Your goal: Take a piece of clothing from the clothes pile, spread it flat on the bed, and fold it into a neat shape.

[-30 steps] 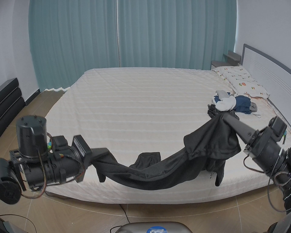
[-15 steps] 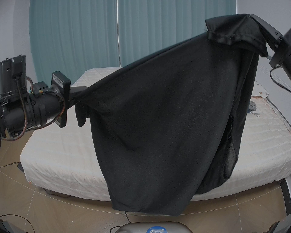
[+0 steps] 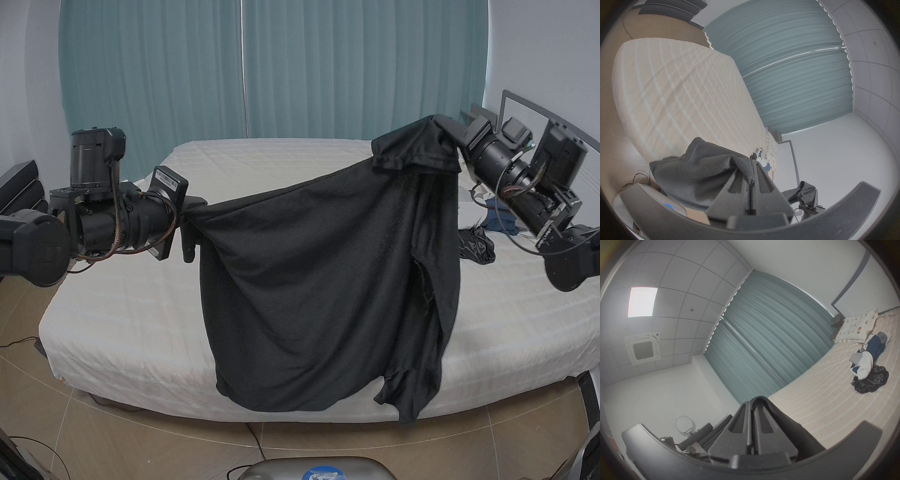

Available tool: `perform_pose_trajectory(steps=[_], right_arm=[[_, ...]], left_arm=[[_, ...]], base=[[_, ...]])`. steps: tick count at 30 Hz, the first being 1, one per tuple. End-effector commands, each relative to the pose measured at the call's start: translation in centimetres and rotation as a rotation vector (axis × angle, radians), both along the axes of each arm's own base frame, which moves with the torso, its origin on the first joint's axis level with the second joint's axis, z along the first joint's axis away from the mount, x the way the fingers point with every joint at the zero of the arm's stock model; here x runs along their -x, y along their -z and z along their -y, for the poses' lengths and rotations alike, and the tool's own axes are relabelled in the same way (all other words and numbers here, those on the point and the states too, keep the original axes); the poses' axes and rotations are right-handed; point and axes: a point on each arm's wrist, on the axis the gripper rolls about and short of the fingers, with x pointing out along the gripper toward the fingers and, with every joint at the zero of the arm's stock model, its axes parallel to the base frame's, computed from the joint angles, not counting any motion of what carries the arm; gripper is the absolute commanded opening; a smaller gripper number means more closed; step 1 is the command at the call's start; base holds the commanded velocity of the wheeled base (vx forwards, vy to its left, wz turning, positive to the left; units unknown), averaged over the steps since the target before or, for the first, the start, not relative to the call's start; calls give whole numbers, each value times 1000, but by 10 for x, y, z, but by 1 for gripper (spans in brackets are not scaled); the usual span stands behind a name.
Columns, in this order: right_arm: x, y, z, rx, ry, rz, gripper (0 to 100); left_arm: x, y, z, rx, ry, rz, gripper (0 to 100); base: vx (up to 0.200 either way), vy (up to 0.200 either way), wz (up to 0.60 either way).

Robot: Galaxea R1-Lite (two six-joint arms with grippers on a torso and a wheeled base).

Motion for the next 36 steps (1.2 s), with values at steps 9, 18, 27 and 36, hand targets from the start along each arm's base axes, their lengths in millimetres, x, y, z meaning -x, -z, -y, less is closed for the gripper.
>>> perform_pose_trajectory(steps=[9,18,27,36], right_arm=[[-67,69,7,43,81,-136,0],[-97,124,10,79,118,-248,0],[-136,166,6,58,224,-243,0],[-151,217,3,94,225,-329,100]], left_arm=[[-72,54,13,-29,-24,-100,0],[-109,90,22,-45,-26,-148,0],[-134,107,17,-21,-47,-159,0],[-157,152,19,27,-96,-208,100]], base=[[200,0,0],[156,0,0],[0,0,0],[0,0,0]])
